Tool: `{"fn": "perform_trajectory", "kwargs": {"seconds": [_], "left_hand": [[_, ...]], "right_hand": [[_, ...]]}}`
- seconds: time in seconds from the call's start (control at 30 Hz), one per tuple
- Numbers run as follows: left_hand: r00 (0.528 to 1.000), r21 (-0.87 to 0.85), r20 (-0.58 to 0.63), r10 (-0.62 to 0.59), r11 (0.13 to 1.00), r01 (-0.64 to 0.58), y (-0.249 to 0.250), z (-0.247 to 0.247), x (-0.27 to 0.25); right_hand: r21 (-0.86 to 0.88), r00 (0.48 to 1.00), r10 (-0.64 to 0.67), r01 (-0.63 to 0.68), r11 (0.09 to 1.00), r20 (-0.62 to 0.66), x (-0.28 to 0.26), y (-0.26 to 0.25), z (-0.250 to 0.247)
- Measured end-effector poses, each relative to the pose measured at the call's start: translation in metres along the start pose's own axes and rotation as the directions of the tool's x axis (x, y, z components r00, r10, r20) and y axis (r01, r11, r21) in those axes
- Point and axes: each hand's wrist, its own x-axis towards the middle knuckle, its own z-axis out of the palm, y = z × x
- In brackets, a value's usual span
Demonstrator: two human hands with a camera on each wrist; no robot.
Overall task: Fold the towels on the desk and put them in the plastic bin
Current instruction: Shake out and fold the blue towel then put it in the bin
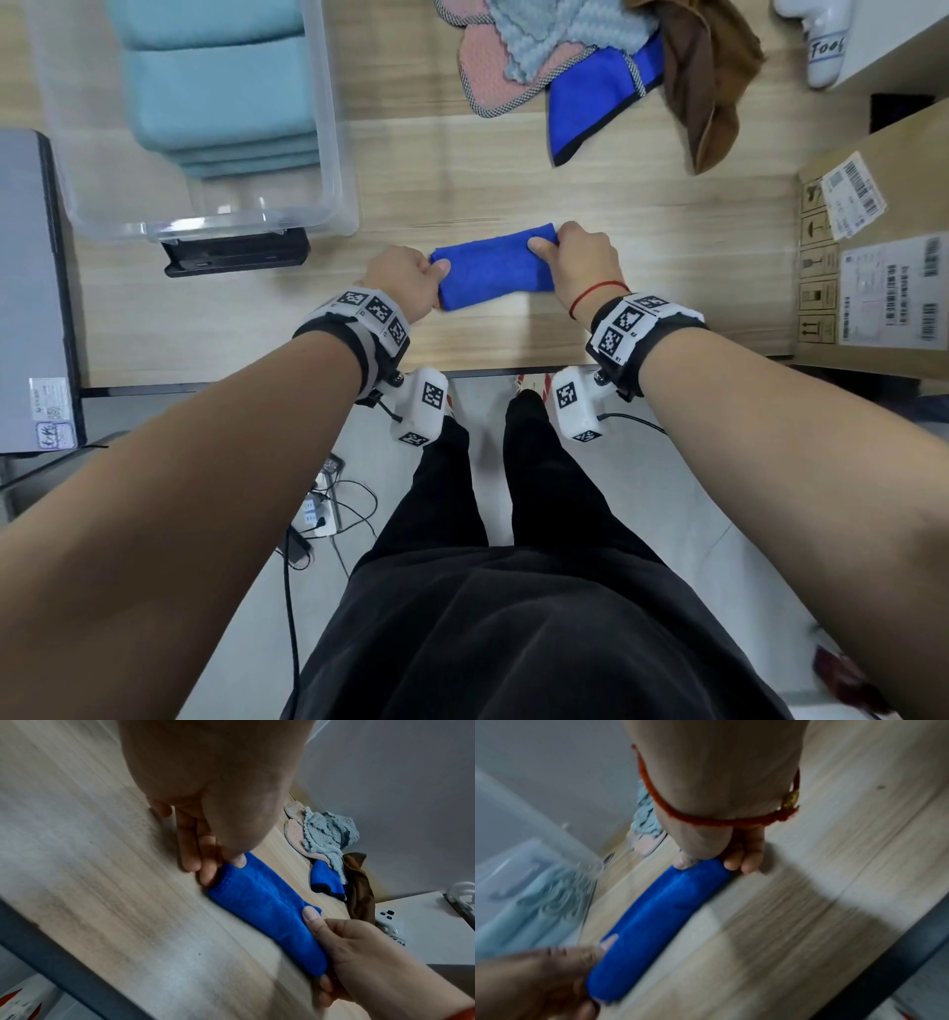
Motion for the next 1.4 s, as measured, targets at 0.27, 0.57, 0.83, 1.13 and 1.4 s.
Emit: {"fn": "perform_trajectory", "kwargs": {"seconds": [0.27,0.57,0.83,1.13,1.4], "left_hand": [[0.999,-0.021,-0.032,-0.003,1.0,0.003,0.015,0.007,-0.009],[0.998,0.028,-0.049,0.042,0.999,-0.041,0.014,0.01,0.0],[0.947,0.406,0.03,0.32,0.862,-0.304,0.041,0.013,-0.001],[0.94,0.319,0.295,0.174,0.909,-0.269,0.068,0.016,-0.027],[0.961,0.189,0.187,0.206,0.952,-0.241,0.101,-0.058,-0.053]], "right_hand": [[0.052,0.997,-0.03,0.034,0.998,-0.064,-0.006,0.006,0.001],[0.044,0.991,-0.093,0.097,0.994,-0.094,0.001,0.008,-0.003],[0.113,0.983,-0.182,0.185,0.976,-0.039,0.003,0.015,-0.01],[0.339,0.972,-0.219,0.178,0.924,0.087,-0.006,0.04,-0.035],[0.36,0.922,-0.373,0.314,0.879,0.107,-0.01,-0.008,-0.101]]}}
